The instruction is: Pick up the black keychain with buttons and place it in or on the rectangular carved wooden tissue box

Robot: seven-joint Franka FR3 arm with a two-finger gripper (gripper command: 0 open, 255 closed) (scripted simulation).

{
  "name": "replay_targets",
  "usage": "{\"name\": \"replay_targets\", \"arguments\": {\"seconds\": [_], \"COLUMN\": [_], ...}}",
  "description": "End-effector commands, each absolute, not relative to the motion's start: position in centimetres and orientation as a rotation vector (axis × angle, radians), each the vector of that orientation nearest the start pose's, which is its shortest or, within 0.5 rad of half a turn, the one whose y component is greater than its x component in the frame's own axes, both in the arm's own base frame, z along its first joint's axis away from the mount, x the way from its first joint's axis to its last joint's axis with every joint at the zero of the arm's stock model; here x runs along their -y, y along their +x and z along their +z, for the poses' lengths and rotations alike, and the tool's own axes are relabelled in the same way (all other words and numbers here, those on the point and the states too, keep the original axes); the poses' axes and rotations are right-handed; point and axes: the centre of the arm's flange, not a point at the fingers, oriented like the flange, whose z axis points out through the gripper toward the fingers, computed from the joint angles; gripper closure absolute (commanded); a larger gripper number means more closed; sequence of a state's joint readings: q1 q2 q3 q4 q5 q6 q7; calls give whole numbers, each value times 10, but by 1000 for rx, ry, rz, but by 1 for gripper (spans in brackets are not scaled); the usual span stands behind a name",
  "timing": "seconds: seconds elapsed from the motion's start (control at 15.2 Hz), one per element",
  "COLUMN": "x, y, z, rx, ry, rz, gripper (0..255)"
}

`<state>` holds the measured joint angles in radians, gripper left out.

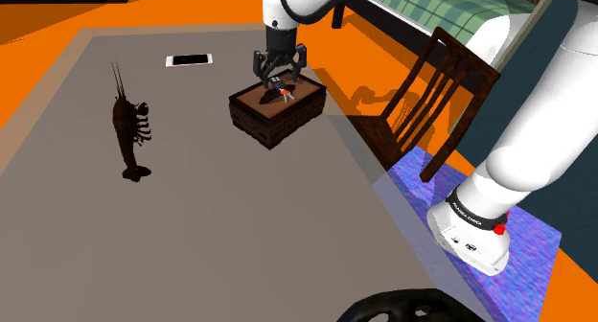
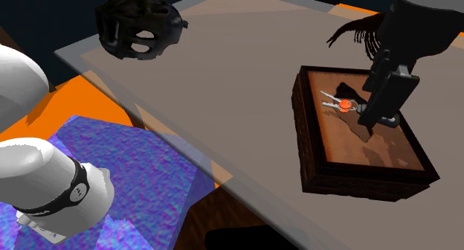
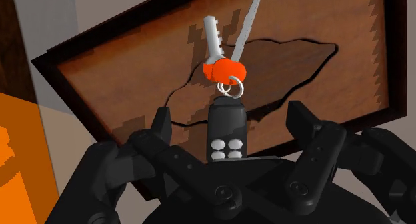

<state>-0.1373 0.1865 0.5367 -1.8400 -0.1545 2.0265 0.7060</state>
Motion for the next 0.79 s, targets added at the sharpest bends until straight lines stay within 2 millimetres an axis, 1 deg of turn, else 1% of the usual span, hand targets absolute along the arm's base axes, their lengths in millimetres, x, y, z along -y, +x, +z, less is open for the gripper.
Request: {"name": "replay_targets", "arguments": {"seconds": [0.0, 0.2, 0.26, 0.73], "x": [-214, -215, -215, -215], "y": [568, 566, 566, 566], "z": [441, 481, 491, 491], "rx": [-394, -394, -394, -394], "ry": [-3139, -3139, -3139, -3139], "rz": [-76, -76, -76, -76], "gripper": [0, 0, 0, 0]}}
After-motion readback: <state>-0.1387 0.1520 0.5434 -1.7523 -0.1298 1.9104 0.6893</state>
